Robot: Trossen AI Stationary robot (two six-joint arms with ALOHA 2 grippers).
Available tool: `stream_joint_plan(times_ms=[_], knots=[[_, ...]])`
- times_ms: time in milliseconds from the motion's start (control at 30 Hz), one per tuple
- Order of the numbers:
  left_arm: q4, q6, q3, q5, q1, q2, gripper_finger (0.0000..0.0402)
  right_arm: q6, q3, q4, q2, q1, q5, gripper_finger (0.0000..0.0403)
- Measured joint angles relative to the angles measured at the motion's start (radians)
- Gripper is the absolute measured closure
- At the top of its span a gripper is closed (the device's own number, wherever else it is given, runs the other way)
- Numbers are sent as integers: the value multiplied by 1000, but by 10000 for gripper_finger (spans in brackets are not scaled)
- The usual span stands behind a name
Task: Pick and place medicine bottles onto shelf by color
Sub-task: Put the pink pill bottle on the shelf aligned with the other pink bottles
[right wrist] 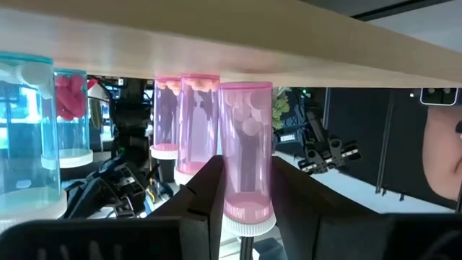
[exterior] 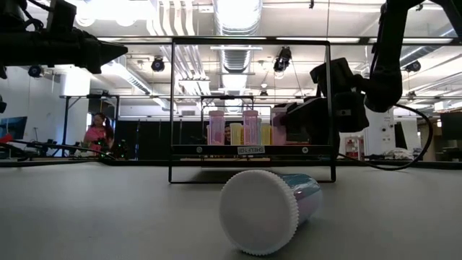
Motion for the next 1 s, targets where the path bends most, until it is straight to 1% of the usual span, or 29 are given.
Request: stream_joint_plan(times_ms=[267,500,667,767,1000], knots=[[0,0,0,0,0,0,330,2,-1,-11,0,0,0,308],[0,0,0,0,0,0,330,0,-1,-22,0,0,0,270],[0,0,0,0,0,0,330,-1,-2,-22,-1,-4,0,258],[0,0,0,0,0,0,330,-5,-2,-22,-3,-14,0,249],[0,0,0,0,0,0,330,-9,-35,-22,-32,-65,0,215]])
